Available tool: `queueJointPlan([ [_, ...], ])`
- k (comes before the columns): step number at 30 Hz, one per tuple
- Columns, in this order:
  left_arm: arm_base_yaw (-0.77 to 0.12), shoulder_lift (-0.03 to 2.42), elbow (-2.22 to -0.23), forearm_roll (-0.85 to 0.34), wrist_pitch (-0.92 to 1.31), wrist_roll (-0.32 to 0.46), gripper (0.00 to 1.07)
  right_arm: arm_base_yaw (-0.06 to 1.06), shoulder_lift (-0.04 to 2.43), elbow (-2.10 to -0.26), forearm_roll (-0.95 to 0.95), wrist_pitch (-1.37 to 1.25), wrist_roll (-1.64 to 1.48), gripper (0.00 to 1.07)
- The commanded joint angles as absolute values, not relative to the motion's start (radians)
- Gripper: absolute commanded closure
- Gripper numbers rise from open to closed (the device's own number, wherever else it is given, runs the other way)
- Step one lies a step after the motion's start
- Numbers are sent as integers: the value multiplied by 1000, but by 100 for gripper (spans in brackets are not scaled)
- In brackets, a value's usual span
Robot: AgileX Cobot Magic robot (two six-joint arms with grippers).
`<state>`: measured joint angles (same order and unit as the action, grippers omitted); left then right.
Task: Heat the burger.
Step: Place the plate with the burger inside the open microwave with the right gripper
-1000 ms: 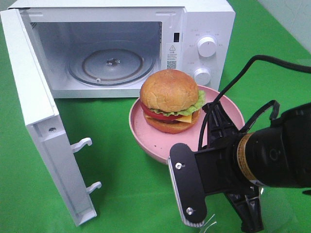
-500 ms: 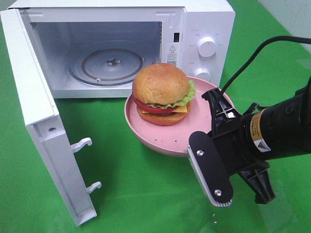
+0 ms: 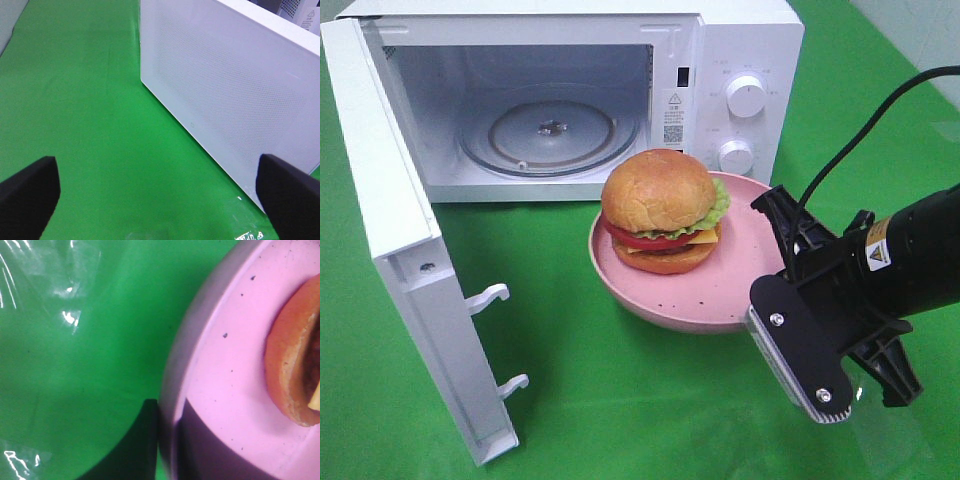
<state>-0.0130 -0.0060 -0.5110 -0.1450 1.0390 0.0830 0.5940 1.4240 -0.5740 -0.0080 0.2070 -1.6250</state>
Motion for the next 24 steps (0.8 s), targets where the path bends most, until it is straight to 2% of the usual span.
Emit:
queueJointPlan([
  [1, -18, -23, -509, -146, 1035, 78, 4, 590, 1413, -585, 27, 128, -1702, 107],
  [9, -18, -23, -509, -146, 1035, 78, 4, 593, 1413, -592, -32, 131, -1664, 107],
  [24, -18, -23, -509, -146, 1035, 78, 4, 624, 1482, -726, -49, 182, -1645, 107],
])
